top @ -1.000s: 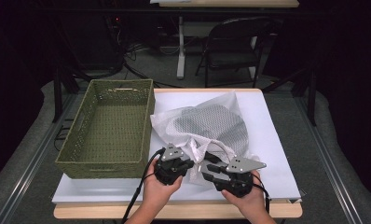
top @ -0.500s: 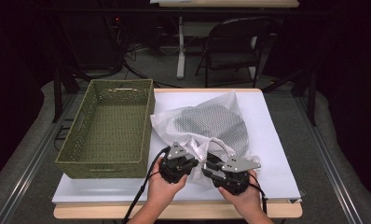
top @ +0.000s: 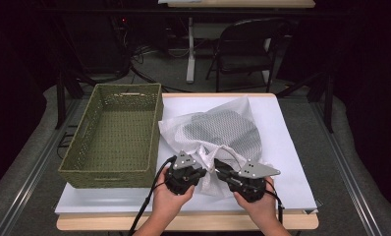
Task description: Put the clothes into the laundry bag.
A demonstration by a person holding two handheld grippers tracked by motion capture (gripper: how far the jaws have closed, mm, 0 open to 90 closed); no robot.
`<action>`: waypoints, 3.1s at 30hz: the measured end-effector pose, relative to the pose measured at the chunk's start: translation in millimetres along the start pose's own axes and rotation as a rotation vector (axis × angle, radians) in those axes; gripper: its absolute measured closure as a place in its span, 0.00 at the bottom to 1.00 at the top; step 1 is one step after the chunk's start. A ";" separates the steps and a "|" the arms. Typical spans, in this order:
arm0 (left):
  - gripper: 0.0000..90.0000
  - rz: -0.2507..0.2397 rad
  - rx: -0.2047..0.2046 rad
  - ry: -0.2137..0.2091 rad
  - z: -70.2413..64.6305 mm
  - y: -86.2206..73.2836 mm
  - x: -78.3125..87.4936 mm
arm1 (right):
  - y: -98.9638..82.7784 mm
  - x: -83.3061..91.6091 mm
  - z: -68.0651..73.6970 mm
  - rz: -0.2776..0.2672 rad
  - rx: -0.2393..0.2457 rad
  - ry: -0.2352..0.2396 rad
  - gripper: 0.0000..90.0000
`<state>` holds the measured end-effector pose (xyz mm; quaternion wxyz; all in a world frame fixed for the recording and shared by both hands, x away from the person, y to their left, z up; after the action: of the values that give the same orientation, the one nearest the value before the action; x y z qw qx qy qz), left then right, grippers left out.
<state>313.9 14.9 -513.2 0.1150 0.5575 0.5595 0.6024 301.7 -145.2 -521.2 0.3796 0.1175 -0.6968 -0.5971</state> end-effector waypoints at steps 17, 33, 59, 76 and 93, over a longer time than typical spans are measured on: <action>1.00 0.000 0.001 0.010 1.2 -2.5 5.3 | 9.2 -11.3 -1.2 -0.010 -0.021 0.041 0.96; 0.66 0.011 -0.030 0.088 -6.7 -36.5 57.6 | 29.4 -14.6 28.5 0.030 -0.053 0.196 0.96; 0.47 -0.032 0.047 0.100 -12.8 -36.5 45.5 | 47.2 -39.2 61.1 0.065 -0.049 0.254 0.96; 0.91 -0.035 0.037 0.132 0.3 -43.6 57.4 | 35.5 -41.1 59.7 0.076 -0.086 0.271 0.96; 0.98 -0.038 0.066 0.123 7.8 -51.6 72.7 | 12.1 -37.9 33.4 0.135 -0.104 0.181 0.96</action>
<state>269.5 92.6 -517.1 0.0733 0.5120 0.5956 0.6146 308.7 -93.9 -524.7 0.4859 0.1041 -0.6340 -0.5926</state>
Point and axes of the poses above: each handheld gripper's, and its own axes: x roughly backward along the jaws, y roughly out of its top, z roughly to its left, the point moved 5 cm from there along -x, roughly forward along the jaws, and after that the axes turned 8 degrees about -y, right-handed, at the moved point
